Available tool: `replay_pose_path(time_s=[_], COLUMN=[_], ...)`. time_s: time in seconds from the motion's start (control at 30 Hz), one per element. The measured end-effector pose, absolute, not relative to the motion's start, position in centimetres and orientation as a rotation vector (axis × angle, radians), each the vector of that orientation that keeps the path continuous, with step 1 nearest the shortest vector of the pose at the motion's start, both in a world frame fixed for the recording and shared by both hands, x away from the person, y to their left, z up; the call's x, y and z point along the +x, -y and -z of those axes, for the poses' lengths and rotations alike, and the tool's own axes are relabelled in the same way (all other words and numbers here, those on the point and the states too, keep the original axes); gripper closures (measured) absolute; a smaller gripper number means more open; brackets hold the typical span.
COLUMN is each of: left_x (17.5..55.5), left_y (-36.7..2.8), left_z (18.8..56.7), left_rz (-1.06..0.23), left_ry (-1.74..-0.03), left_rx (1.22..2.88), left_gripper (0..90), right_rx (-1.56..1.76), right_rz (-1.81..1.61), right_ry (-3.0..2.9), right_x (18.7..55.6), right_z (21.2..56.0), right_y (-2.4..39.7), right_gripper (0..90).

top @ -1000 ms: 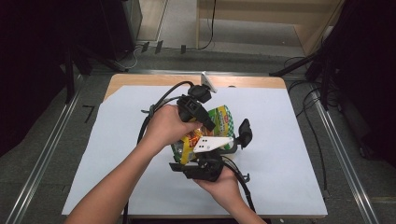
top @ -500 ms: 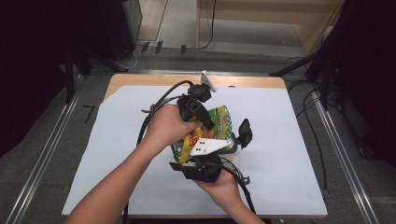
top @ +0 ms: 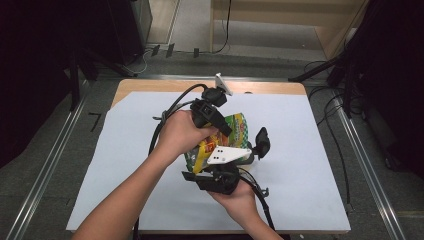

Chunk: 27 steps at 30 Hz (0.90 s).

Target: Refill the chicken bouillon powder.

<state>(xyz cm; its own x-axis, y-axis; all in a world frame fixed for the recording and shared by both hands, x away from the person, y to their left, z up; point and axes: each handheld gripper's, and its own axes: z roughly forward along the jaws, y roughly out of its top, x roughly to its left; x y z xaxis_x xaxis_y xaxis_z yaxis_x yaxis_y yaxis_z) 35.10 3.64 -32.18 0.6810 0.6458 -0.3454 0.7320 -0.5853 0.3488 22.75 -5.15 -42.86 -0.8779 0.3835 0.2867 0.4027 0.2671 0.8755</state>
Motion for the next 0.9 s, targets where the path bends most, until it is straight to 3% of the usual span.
replay_pose_path(time_s=[0.9], left_x=[35.3], left_y=[-4.7], left_z=[32.2], left_rz=[0.28], left_ry=[-1.091], left_rx=[2.391], left_gripper=[82.3], right_rx=[-0.766], right_rz=[1.743], right_ry=[2.479], right_x=[22.7], right_z=[43.0], right_y=[5.3], right_gripper=[71.5])
